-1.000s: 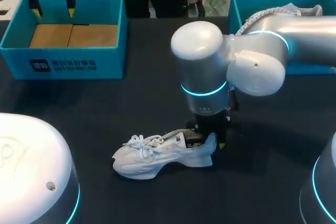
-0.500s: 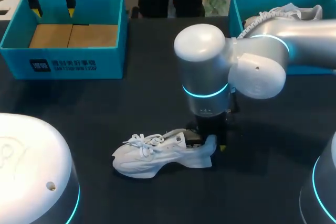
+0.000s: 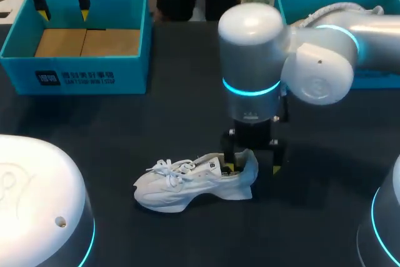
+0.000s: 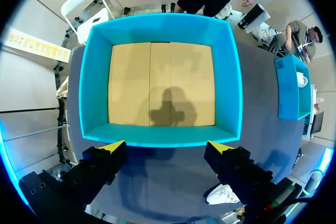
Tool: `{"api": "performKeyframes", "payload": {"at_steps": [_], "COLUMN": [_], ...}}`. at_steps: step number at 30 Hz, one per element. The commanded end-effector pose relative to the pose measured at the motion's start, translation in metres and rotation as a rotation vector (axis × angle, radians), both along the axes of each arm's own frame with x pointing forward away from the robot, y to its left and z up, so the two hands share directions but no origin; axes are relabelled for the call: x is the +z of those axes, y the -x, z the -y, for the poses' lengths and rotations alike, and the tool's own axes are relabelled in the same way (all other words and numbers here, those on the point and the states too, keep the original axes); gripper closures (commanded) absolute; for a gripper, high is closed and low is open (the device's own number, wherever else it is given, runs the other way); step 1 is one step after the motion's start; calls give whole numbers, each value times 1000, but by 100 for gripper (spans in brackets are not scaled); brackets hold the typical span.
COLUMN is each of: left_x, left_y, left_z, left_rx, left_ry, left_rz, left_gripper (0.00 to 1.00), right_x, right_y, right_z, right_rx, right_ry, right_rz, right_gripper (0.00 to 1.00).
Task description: Take the shoe out of the shoebox, open the shoe tongue, remove and reinsert the insole, then place the shoe into the shoebox
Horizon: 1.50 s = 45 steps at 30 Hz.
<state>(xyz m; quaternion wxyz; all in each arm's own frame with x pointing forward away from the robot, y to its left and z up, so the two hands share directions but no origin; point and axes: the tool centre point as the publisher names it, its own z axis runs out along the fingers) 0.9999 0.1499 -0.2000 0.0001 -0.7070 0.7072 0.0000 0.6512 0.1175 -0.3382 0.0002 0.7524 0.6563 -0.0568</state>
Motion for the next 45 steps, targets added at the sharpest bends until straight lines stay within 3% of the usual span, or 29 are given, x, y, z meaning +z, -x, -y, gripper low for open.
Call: {"api": "performKeyframes", "payload": {"at_steps": [1, 7, 12, 13, 25, 29, 30, 33, 34, 45], "left_x": [0, 0, 0, 0, 0, 0, 0, 0, 0, 0], "left_y": [0, 0, 0, 0, 0, 0, 0, 0, 0, 0], "left_z": [0, 0, 0, 0, 0, 0, 0, 0, 0, 0], "left_rx": [0, 0, 0, 0, 0, 0, 0, 0, 0, 0], "left_ry": [0, 0, 0, 0, 0, 0, 0, 0, 0, 0], "left_rz": [0, 0, 0, 0, 0, 0, 0, 0, 0, 0], "left_gripper": [0, 0, 0, 0, 0, 0, 0, 0, 0, 0], "right_x": [41, 61, 64, 65, 65, 54, 53, 52, 50, 50], "right_y": [5, -1, -9, -11, -11, -11, -11, -11, -10, -10], "right_z": [28, 43, 59, 64, 64, 88, 94, 105, 109, 109], "right_rx": [56, 152, 237, 266, 266, 318, 321, 442, 550, 550], "right_ry": [-132, -257, -320, -324, -324, -524, -523, -588, -679, -679], "right_rz": [60, 98, 44, -5, -5, 150, 172, 287, 369, 369], "right_gripper": [0, 0, 0, 0, 0, 0, 0, 0, 0, 0]}}
